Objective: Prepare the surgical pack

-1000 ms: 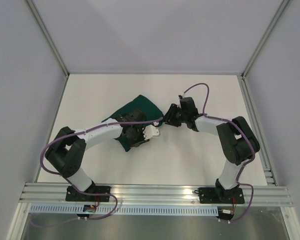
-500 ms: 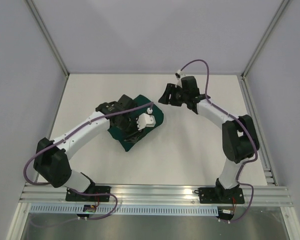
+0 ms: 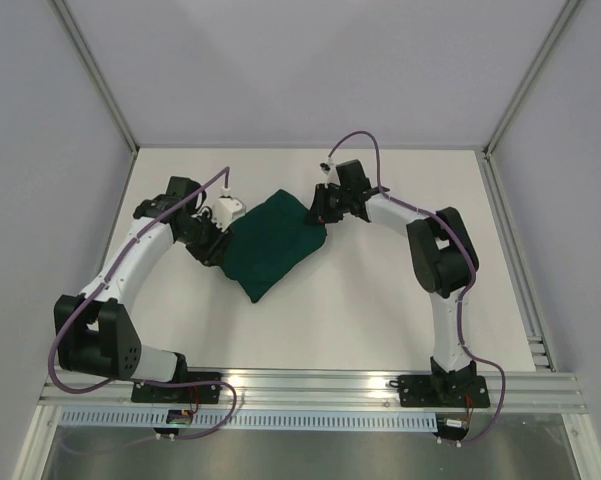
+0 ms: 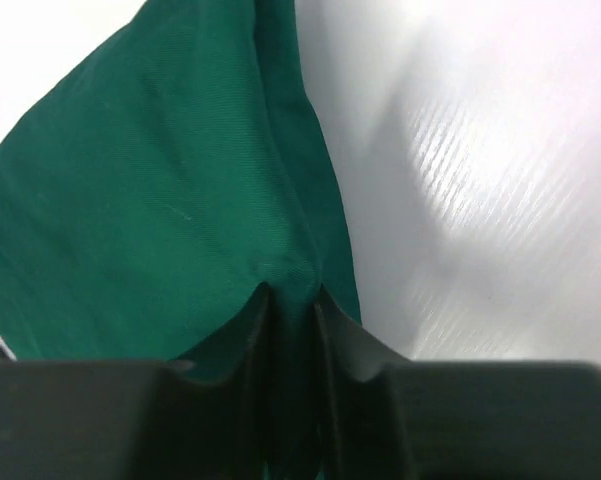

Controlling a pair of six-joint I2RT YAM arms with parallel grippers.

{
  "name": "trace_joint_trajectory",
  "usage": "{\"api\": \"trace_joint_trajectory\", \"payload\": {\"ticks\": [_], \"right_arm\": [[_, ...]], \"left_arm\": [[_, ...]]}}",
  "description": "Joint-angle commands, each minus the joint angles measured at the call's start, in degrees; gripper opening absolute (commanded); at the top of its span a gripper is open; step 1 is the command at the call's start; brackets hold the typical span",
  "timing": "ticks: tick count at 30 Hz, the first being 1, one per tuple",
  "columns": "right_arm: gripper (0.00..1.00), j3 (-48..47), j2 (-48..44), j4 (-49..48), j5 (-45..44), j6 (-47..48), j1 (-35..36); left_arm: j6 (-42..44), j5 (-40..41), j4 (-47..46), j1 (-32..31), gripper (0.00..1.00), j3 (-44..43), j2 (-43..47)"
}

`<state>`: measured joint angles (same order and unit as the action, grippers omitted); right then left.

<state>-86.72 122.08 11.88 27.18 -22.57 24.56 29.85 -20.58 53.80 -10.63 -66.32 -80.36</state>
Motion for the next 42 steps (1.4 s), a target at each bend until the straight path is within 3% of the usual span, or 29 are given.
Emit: {"api": "trace_joint_trajectory", "payload": {"ticks": [1,5,15,19,20,22,28,30,38,42], "right_arm": [[0.15,-2.75,0.96,1.22,-2.74,2.79,-0.3],[0.0,-7.04,2.37,2.62,-4.67,4.98,-0.74],[0.02,-20.93,7.73,12.02,-5.73,7.98,-5.22],[0.58,-22.79,7.3,14.83,-6.26,9.3,-5.66],[0.62,-22.53,6.6,15.01,-6.61,8.95,-5.92],[0.99,-20.44,3.0,14.49,-7.23,7.54,-7.15],[1.0,-11.74,-12.9,13.79,-14.77,5.96,-12.59],[1.0,-4.54,-20.43,13.09,-16.53,5.78,-15.31],[1.0,26.2,-45.32,6.24,-37.71,6.14,-19.9],[1.0,36.08,-51.93,1.49,-41.68,4.2,-19.9]], "left_arm": [[-1.54,-0.69,-0.71,2.63,0.48,1.55,2.83],[-1.46,-1.31,-0.98,6.93,0.48,2.69,4.59],[-0.58,-0.25,-1.07,13.27,0.47,4.27,6.18],[-0.84,0.62,-1.5,13.62,0.47,4.63,6.88],[-1.1,0.54,-1.51,13.62,0.47,4.71,7.05],[-1.28,0.63,-1.77,13.8,0.48,4.8,7.32],[-3.91,3.0,-3.96,15.03,0.49,6.21,8.9],[-4.53,3.96,-5.19,15.47,0.49,7.34,9.87],[-4.71,4.93,-7.92,16.08,0.49,11.65,12.07],[-5.06,4.06,-8.19,16.17,0.49,11.92,11.89]]}}
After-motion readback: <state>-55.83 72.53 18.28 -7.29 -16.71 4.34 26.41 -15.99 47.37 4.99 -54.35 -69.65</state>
